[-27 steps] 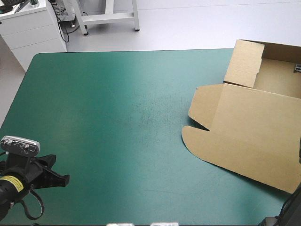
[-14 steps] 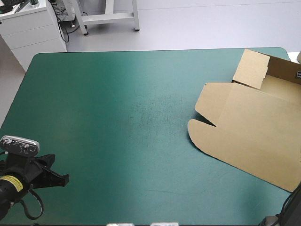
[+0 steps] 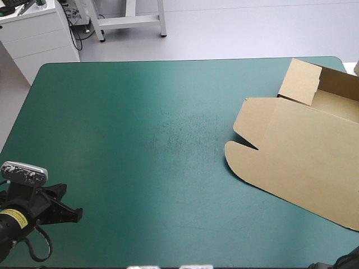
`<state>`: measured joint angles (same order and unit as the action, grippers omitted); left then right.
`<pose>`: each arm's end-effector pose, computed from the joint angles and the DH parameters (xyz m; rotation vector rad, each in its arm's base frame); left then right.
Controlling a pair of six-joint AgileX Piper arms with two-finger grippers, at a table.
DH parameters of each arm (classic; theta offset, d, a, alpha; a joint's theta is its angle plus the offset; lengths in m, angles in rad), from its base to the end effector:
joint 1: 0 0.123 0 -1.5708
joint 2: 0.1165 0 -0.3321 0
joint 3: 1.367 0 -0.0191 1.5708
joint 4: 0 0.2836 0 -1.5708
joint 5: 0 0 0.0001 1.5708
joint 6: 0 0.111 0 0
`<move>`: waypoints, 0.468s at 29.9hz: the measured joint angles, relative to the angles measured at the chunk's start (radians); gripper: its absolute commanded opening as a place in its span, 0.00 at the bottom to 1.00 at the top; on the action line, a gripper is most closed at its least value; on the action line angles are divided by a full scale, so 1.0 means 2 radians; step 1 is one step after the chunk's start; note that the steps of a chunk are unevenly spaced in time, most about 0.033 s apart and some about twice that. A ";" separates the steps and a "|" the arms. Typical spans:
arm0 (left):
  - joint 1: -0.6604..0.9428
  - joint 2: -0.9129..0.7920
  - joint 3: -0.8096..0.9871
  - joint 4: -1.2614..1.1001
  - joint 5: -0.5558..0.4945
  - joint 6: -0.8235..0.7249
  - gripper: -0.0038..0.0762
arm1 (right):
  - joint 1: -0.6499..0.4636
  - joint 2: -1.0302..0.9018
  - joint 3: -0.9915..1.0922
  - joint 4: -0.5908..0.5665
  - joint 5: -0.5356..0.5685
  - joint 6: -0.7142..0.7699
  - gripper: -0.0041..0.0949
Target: Fold the box
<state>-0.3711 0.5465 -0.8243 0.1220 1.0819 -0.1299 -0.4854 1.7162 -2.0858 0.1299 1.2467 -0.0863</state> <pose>0.0786 -0.0178 0.3742 0.2839 2.2641 -0.1093 0.3688 -0.1791 0.5079 0.4557 2.3088 -0.1147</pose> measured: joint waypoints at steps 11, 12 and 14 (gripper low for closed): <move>0.000 0.000 0.000 0.005 0.000 0.000 0.01 | 0.000 -0.195 0.235 0.093 -0.004 -0.056 0.03; 0.000 -0.002 0.000 0.007 0.000 -0.002 0.01 | 0.000 -0.216 0.261 0.105 -0.008 -0.064 0.03; 0.000 -0.010 0.004 0.008 0.001 -0.005 0.01 | 0.000 -0.261 0.309 0.130 -0.028 -0.080 0.03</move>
<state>-0.3711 0.5255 -0.8164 0.1374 1.0829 -0.1389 -0.4854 1.1950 -1.4678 0.3905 1.1907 -0.2462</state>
